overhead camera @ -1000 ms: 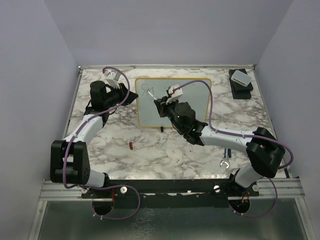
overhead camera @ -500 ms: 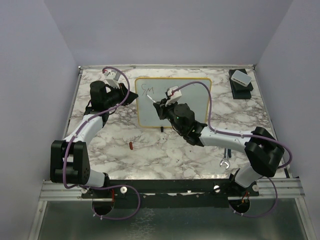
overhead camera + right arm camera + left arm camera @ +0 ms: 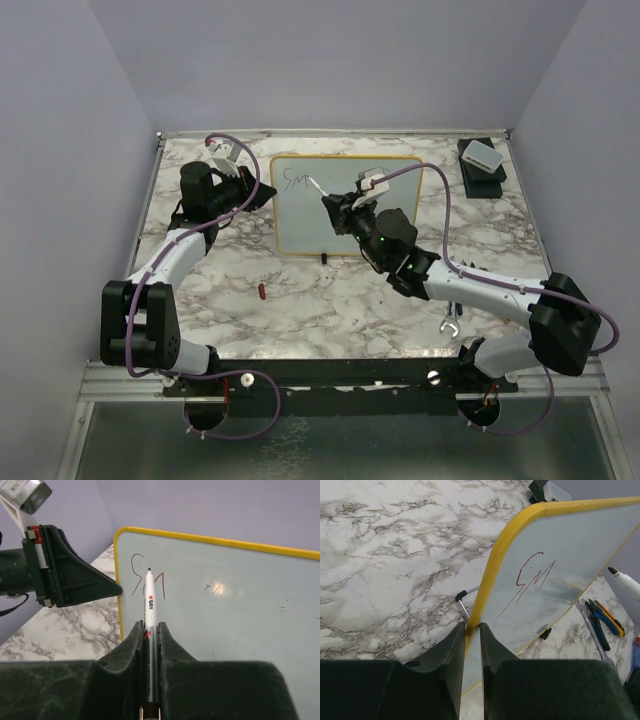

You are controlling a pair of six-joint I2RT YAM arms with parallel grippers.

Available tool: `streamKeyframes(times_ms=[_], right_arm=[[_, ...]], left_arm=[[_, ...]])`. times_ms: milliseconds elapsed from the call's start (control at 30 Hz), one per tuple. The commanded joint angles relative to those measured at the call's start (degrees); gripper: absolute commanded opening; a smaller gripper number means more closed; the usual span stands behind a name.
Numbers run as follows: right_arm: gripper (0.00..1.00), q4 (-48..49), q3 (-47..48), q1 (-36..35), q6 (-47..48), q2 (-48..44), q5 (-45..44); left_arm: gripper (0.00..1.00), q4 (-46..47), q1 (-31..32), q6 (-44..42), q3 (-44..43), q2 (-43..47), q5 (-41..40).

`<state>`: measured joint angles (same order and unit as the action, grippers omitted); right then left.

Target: Write a sentence on the whiteboard

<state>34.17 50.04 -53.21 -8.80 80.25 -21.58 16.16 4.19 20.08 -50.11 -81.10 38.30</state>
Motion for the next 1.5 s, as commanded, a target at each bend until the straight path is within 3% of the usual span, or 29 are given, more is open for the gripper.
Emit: streamKeyframes(times_ms=[0,733,1467], right_arm=[[0.01,-1.9,0.1,-0.1,2.4,0.3,-5.2],[0.01,-1.4,1.5,2.1,2.8,4.9,-5.3],[0.01,-2.6,-4.2,2.1,-0.8,2.4,-3.8]], left_arm=[[0.18,-0.1,0.0,-0.4,0.7,1.5,0.7],[0.18,-0.1,0.0,-0.6,0.6,1.5,1.0],[0.18,-0.2,-0.1,-0.6,0.6,1.6,0.9]])
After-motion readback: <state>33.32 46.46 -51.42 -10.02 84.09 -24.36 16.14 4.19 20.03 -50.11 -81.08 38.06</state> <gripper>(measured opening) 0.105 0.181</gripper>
